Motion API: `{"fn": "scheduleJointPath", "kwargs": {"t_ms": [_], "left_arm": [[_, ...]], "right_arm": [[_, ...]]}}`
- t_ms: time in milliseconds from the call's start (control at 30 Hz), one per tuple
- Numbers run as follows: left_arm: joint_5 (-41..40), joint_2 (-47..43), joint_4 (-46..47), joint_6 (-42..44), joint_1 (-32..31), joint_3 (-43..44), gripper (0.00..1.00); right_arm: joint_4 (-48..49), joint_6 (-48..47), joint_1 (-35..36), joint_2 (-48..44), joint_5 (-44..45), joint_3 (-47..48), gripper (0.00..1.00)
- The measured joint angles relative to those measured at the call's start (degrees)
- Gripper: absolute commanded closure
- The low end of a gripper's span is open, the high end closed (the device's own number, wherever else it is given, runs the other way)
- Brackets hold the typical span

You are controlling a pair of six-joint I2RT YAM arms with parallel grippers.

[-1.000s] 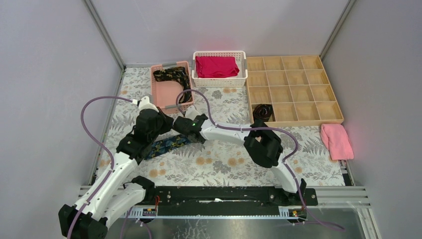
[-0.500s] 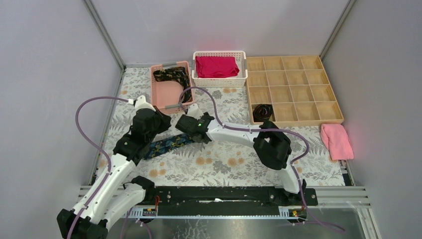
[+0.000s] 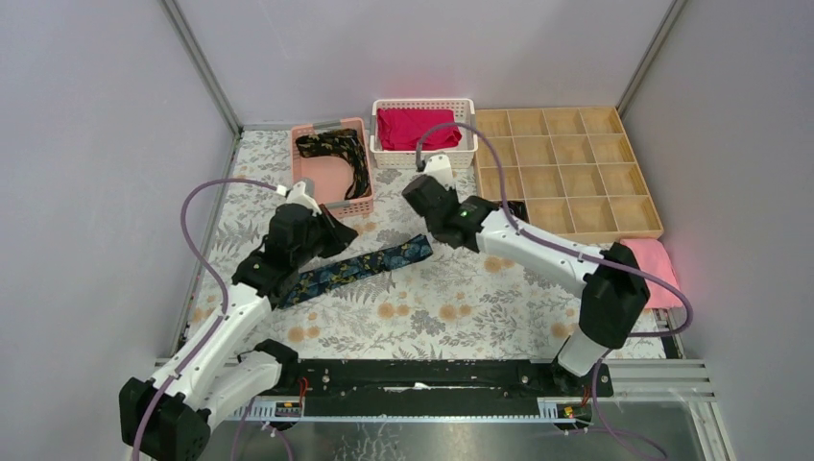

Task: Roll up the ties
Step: Roll the tie at the center of the board.

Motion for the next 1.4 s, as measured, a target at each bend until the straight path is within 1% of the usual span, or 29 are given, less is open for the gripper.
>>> {"fn": "scheduleJointPath", "kwargs": {"t_ms": [67,133,233,300,400,467,533,667,800,900,1067,1200,1400], "left_arm": [[0.6,0.7,0.2,-1.0,-1.1,-0.9,1.0],[-0.1,1.1,-0.7,-2.2,-3.6,-1.6,1.0],[-3.4,1.4,-2.3,-5.0,-9.7,-1.9,1.0],[-6.4,2.2,-3.3,-8.5,-15.7,-2.2,1.0],[-9.5,4.9,-4.2,-13.6,-22.5,-3.8,1.0],[-11.2,6.4,-4.3,-16.8,-25.0,-6.0,1.0],[-12.7,7.1,-5.1,-20.1,-26.2,-9.2,1.0],[-16.5,5.1,-9.0,-25.1,-26.4,-13.0,1.0],[-21.1,3.0,-12.6,-28.4,-26.4,-12.7,1.0],[-23.5,4.3,-13.9,-29.7,-26.4,-12.3,1.0],[-24.2,8.8,-14.2,-30.5,-25.4,-12.3,1.0],[-24.0,12.0,-13.3,-29.9,-21.6,-13.0,1.0],[-23.3,15.2,-9.7,-26.2,-13.2,-13.6,1.0]], "right_arm": [[0.2,-1.8,-2.4,0.0,-0.4,1.2,1.0],[-0.5,-3.7,-4.0,1.9,-1.2,4.3,1.0],[-0.7,-6.1,-5.0,6.9,-4.3,10.7,1.0],[-0.3,-7.3,-5.8,10.0,-8.7,14.0,1.0],[0.1,-8.6,-7.8,14.5,-17.1,17.9,1.0],[0.3,-9.2,-9.2,17.4,-21.0,19.9,1.0],[0.5,-9.7,-10.6,20.4,-24.8,21.5,1.0],[0.9,-10.5,-12.4,24.1,-30.6,21.7,1.0],[1.4,-10.8,-12.9,27.2,-36.0,21.9,1.0],[2.4,-10.8,-12.9,28.5,-39.7,21.9,1.0],[3.4,-10.7,-12.8,30.1,-43.7,22.6,1.0],[3.9,-10.7,-12.8,31.0,-44.9,22.9,1.0],[5.1,-10.8,-12.9,33.4,-44.8,22.8,1.0]]}}
